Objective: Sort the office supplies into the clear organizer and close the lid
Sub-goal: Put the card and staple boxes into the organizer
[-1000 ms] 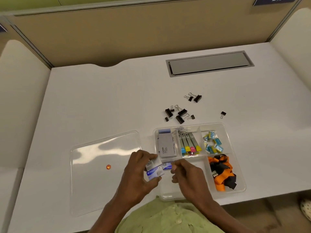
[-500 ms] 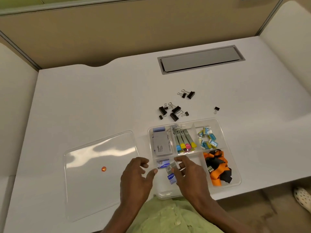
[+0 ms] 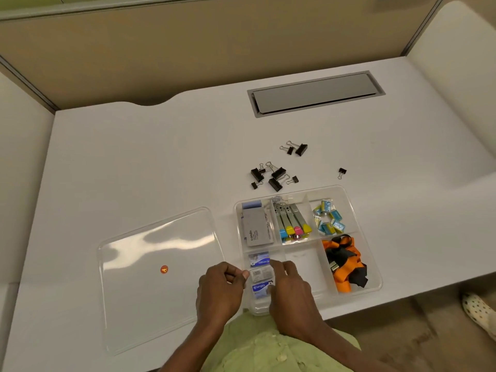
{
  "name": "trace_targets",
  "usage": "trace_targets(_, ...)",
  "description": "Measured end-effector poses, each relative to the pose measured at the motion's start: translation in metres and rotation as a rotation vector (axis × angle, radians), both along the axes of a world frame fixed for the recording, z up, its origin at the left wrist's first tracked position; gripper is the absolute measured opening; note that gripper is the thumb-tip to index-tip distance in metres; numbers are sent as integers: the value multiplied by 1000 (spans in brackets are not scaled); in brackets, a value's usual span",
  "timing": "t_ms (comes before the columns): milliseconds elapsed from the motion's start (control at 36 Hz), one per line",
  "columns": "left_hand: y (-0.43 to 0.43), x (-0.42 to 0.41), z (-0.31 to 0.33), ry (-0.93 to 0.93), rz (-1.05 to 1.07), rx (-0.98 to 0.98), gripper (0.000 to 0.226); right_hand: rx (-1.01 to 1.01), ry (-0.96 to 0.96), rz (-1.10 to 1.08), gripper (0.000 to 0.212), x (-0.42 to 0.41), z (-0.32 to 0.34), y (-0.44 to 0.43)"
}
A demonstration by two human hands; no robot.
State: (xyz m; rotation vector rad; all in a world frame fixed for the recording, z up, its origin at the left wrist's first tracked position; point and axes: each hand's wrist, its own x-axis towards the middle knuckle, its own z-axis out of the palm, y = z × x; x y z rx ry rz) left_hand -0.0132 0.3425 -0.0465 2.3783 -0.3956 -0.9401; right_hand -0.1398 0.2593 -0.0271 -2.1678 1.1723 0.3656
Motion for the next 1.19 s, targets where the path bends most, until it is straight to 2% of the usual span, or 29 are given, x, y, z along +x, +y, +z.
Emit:
trace_targets(139, 0, 1, 1, -5, -14, -1, 23, -12, 49, 218, 27, -9, 9, -8)
trace_targets(278, -1, 2, 1, 7, -29, 13, 23, 43, 104, 416, 38, -8, -7, -2)
trace_targets(417, -4, 2, 1, 4, -35, 39, 23, 28, 88, 486, 51, -2, -10, 3)
trace_targets(500, -4, 2, 1, 13, -35, 50, 25, 44, 69, 512, 49, -2, -3, 3)
trace_targets(583, -3, 3, 2, 27, -35, 61, 26, 53, 27, 475, 35, -5, 6, -3)
trace_targets(667, -3, 5, 4, 34, -25, 64, 27, 74, -106, 367, 17, -6, 18, -14)
trace_targets(778, -1, 10, 2, 78, -25, 31, 22, 69, -240, 279, 15, 2, 26, -47)
trace_targets(944, -5, 9, 0, 71, -18, 34, 19, -240, -384, 76, 8, 52, 26, -122)
trace_targets(1000, -6, 8, 1, 74, -10, 45, 19, -318, -316, 23, 15, 78, 22, -147)
trace_targets(1056, -7, 8, 1, 77, 8, 58, 19, -329, -193, 18, 33, 104, 18, -167)
trace_targets(1139, -10, 7, 1, 81, 32, 94, 17, -303, 37, 123, 66, 140, 14, -187)
trace_targets(1194, -12, 7, 2, 84, 43, 112, 15, -256, 150, 188, 81, 158, 10, -191)
